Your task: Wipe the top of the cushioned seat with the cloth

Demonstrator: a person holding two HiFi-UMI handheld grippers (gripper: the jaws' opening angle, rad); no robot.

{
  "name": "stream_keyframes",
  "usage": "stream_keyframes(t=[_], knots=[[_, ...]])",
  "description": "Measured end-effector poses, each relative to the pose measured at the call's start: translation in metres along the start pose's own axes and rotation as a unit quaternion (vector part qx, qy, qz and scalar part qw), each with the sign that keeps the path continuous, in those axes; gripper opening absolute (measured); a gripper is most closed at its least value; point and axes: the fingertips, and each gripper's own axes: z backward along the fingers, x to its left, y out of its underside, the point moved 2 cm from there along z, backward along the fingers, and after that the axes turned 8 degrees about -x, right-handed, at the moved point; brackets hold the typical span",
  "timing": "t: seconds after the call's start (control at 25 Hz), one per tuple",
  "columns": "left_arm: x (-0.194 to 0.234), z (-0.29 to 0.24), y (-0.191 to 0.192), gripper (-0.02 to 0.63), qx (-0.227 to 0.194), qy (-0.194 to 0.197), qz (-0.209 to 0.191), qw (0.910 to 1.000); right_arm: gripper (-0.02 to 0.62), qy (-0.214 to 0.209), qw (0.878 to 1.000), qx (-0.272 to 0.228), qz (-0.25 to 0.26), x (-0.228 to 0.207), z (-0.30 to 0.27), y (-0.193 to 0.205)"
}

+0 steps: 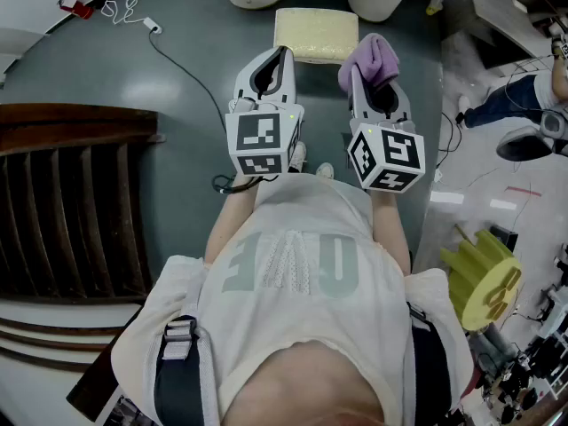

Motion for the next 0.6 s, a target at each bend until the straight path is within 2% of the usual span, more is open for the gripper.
stream_keyframes(t=[0.32,0.6], knots=[[0.017,0.001,0.001,0.008,-0.005,-0.009,0.011,0.9999,0.097,-0.002,1.0,0.01,0.016,0.008,-0.007,0.004],[0.051,-0.015,-0.002,0.008,-0.009,-0.004,0.021,0.9997,0.097,0.008,1.0,0.017,0.024,0.019,-0.035,0.005]])
